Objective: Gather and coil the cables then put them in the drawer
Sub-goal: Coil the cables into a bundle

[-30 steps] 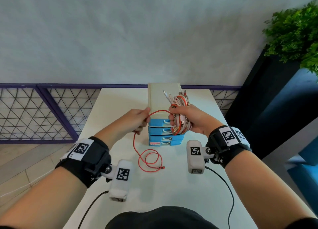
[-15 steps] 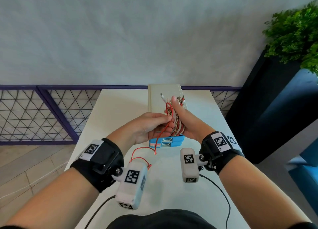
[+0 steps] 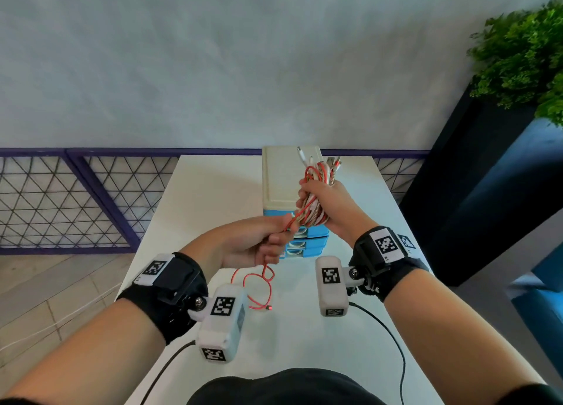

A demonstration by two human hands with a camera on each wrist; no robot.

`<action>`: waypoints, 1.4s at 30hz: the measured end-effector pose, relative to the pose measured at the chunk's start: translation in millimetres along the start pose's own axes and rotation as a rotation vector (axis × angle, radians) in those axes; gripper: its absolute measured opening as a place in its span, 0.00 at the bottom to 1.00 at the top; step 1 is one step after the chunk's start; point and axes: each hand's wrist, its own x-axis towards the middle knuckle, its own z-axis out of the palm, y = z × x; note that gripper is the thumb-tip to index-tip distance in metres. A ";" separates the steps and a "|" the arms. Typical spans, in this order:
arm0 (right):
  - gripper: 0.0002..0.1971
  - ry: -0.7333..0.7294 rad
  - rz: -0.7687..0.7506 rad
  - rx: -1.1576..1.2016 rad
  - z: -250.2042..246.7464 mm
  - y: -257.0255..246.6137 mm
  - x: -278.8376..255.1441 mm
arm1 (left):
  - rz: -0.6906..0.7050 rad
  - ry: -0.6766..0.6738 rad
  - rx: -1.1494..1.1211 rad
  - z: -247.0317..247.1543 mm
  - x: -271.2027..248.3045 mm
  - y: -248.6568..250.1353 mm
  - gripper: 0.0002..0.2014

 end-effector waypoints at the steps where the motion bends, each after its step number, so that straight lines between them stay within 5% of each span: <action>1: 0.02 0.032 -0.009 0.070 -1.2 -2.2 2.8 | -0.041 -0.073 0.005 -4.7 -2.6 -6.9 0.11; 5: 0.06 0.055 0.017 0.302 -14.4 -18.2 12.2 | -0.196 -0.187 0.212 -23.1 -7.9 -42.3 0.14; 8: 0.07 -0.055 0.071 0.322 -23.9 -30.2 7.4 | -0.250 -0.032 0.530 -36.5 -6.7 -56.4 0.15; 15: 0.06 -0.204 0.214 0.063 -30.6 -32.9 -4.3 | 0.197 0.613 0.748 -40.2 2.7 -20.9 0.08; 22: 0.10 -0.398 0.391 -0.161 -18.8 -16.3 -11.0 | 0.440 0.739 0.858 -16.1 8.1 24.7 0.10; 26: 0.06 -0.379 0.373 -0.153 -16.1 -14.1 -15.1 | 0.347 0.737 0.854 -9.5 9.0 27.2 0.10; 30: 0.03 -0.270 0.284 -0.069 -24.4 -12.9 -10.6 | 0.073 0.558 0.252 -11.8 1.4 21.3 0.17; 33: 0.04 -0.214 0.221 -0.075 -27.8 -10.4 -8.6 | 0.018 0.384 -0.071 -14.4 -3.9 18.3 0.16; 37: 0.15 -0.185 0.170 -0.133 -21.7 -2.6 -5.1 | 0.071 0.304 -0.015 3.1 -2.2 20.7 0.12; 42: 0.21 -0.326 0.162 -0.100 -5.1 -1.4 -13.1 | 0.093 0.311 0.003 27.4 9.6 25.6 0.09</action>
